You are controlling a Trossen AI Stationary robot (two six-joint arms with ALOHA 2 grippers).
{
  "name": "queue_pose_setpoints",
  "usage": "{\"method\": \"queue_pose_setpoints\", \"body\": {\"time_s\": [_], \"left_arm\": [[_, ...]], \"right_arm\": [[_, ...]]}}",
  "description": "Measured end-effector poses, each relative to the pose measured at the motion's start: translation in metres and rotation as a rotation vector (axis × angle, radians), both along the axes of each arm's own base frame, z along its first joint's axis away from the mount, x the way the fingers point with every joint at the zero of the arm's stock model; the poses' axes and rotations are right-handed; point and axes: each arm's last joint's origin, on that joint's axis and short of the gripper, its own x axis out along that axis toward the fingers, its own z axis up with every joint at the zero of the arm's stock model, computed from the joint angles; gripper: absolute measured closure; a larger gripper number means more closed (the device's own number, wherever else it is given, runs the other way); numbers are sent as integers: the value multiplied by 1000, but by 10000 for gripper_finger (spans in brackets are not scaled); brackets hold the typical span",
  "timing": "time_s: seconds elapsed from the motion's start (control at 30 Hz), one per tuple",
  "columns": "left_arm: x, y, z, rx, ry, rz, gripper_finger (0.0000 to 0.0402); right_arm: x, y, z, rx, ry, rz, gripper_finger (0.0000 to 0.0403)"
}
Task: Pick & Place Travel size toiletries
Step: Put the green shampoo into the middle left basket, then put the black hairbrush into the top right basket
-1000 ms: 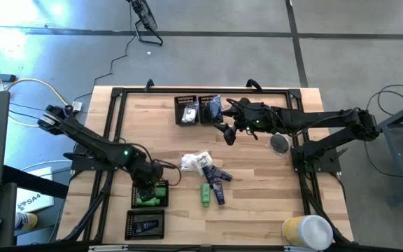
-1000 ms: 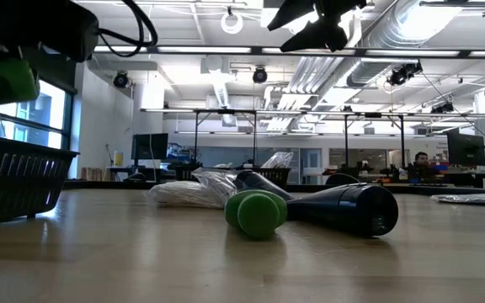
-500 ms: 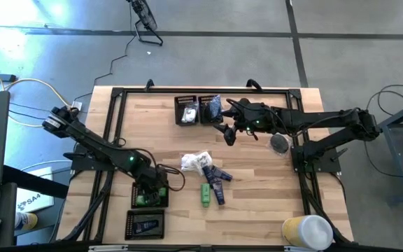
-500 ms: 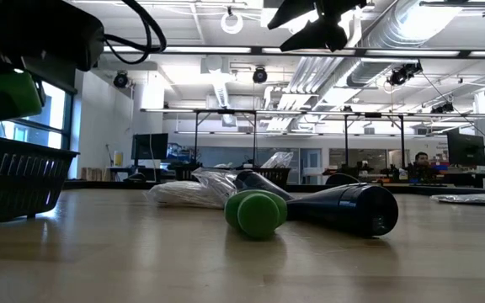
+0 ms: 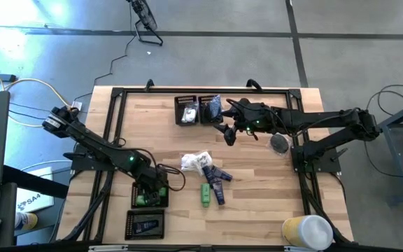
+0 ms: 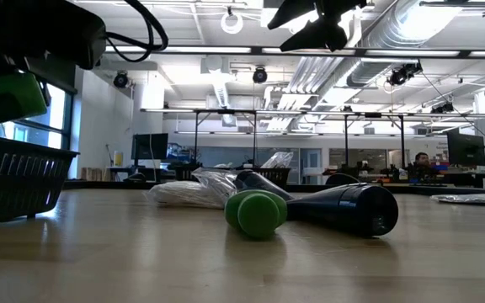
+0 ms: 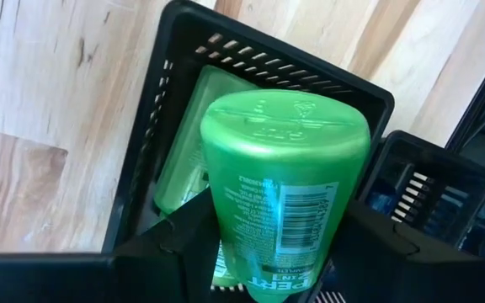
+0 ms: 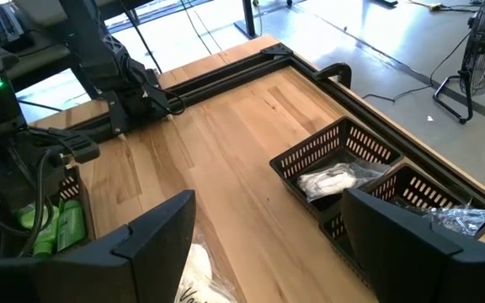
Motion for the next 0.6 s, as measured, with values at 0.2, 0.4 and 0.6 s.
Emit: {"method": "queue_pose_setpoints", "body": {"time_s": [0.2, 0.4, 0.6], "left_arm": [[0, 0, 0, -1, -1, 0, 166], [0, 0, 0, -15, 4, -14, 154], [-1, -1, 0, -44, 13, -57, 179]], "right_arm": [[0, 0, 0, -6, 2, 3, 113], [0, 0, 0, -7, 2, 4, 113], [0, 0, 0, -8, 2, 3, 113]]}}
